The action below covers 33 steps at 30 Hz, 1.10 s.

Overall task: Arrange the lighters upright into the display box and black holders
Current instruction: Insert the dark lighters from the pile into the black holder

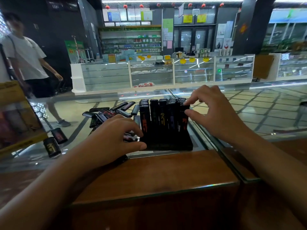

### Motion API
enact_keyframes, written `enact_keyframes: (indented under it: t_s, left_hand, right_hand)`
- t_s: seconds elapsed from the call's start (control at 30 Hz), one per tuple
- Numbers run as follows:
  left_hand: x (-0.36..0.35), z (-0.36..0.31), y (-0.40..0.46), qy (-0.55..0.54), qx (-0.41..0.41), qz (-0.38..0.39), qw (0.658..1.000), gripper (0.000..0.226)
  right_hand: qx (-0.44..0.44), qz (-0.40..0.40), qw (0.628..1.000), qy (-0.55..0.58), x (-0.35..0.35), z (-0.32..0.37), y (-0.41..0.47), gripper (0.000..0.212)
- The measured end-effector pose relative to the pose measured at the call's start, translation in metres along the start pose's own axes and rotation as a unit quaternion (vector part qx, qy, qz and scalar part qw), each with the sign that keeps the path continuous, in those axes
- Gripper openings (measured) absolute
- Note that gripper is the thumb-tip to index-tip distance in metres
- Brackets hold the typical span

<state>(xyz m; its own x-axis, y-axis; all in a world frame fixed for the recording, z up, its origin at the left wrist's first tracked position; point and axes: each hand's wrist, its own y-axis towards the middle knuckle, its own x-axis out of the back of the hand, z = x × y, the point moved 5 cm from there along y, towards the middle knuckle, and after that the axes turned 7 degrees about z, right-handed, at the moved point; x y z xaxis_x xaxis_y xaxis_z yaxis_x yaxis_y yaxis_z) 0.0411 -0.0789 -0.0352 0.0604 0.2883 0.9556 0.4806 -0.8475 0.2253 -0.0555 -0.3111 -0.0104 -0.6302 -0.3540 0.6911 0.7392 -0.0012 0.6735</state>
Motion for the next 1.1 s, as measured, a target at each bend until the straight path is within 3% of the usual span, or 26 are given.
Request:
enact_keyframes:
  t_s: [0.13, 0.27, 0.4, 0.57, 0.77, 1.0, 1.1]
  left_hand:
    - [0.001, 0.005, -0.002, -0.022, 0.022, -0.009, 0.999, 0.027]
    - [0.008, 0.008, -0.001, -0.046, 0.043, -0.051, 0.997, 0.022]
    - [0.026, 0.023, -0.009, -0.083, 0.08, -0.108, 0.988, 0.023]
    - [0.045, 0.046, -0.049, -0.041, 0.123, -0.14, 0.982, 0.017]
    - [0.054, 0.096, -0.105, -0.007, 0.214, -0.103, 0.971, 0.033]
    - [0.051, 0.122, -0.12, 0.035, 0.197, 0.065, 0.978, 0.074]
    - [0.048, 0.132, -0.113, 0.047, 0.178, 0.103, 0.977, 0.079]
  right_hand:
    - [-0.008, 0.008, 1.0, -0.006, -0.003, 0.003, -0.003, 0.018]
    - [-0.02, 0.004, 0.999, -0.036, -0.006, 0.012, -0.006, 0.035]
    - [0.031, 0.041, 0.997, -0.065, -0.011, 0.043, -0.003, 0.043]
    - [0.106, 0.12, 0.986, -0.046, -0.038, 0.088, 0.006, 0.039]
    - [0.142, 0.203, 0.969, 0.004, -0.076, 0.113, 0.019, 0.043]
    - [0.145, 0.225, 0.963, 0.045, -0.095, 0.114, 0.015, 0.053]
    - [0.141, 0.216, 0.965, 0.057, -0.094, 0.112, 0.014, 0.047]
